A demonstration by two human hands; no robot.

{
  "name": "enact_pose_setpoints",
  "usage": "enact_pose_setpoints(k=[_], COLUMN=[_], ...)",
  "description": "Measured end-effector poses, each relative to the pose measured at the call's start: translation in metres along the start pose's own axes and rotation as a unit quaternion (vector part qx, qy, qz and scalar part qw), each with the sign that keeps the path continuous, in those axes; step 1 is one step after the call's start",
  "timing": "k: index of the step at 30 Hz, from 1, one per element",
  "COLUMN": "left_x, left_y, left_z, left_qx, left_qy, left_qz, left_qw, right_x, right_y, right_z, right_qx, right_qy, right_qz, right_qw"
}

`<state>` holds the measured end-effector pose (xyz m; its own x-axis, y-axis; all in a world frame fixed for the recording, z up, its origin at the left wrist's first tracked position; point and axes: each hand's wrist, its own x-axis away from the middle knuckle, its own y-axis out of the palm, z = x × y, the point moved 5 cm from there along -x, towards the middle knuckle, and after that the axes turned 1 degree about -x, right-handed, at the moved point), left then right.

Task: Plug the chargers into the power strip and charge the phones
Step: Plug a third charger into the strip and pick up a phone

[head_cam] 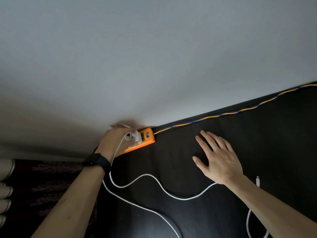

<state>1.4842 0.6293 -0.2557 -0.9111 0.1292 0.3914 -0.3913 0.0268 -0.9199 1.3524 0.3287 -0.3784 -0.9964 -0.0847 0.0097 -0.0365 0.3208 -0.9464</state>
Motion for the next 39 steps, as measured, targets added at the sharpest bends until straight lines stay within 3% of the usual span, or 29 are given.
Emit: enact_pose_setpoints(k=[7, 14, 19, 25, 30, 33, 36, 39], left_x=[-0.002, 0.002, -0.002, 0.016, 0.084, 0.139, 0.187, 0.239], left_y=[0.000, 0.012, 0.007, -0.011, -0.038, -0.036, -0.009, 0.056], left_z=[-0.002, -0.017, -0.010, -0.002, -0.008, 0.015, 0.052, 0.100], left_qx=[-0.032, 0.016, -0.059, -0.165, -0.008, 0.000, 0.050, 0.135], left_qy=[0.015, -0.001, 0.009, 0.037, -0.069, -0.081, -0.075, -0.090], left_qz=[-0.008, 0.011, -0.017, 0.046, 0.165, 0.263, 0.338, 0.299], left_qw=[0.999, 1.000, 0.998, 0.985, 0.984, 0.961, 0.937, 0.940], right_x=[0.002, 0.002, 0.002, 0.000, -0.008, -0.008, 0.020, 0.079], right_y=[0.001, 0.003, 0.001, 0.003, -0.008, -0.031, -0.062, -0.078], right_z=[-0.001, -0.001, -0.002, 0.001, 0.002, -0.004, 0.000, 0.013], right_qx=[0.016, 0.005, 0.013, -0.004, -0.025, -0.037, -0.039, -0.044], right_qy=[-0.004, -0.003, 0.000, 0.017, 0.001, 0.032, 0.115, 0.198], right_qz=[-0.004, -0.001, -0.006, -0.035, -0.102, -0.188, -0.099, -0.035], right_qw=[1.000, 1.000, 1.000, 0.999, 0.995, 0.981, 0.988, 0.979])
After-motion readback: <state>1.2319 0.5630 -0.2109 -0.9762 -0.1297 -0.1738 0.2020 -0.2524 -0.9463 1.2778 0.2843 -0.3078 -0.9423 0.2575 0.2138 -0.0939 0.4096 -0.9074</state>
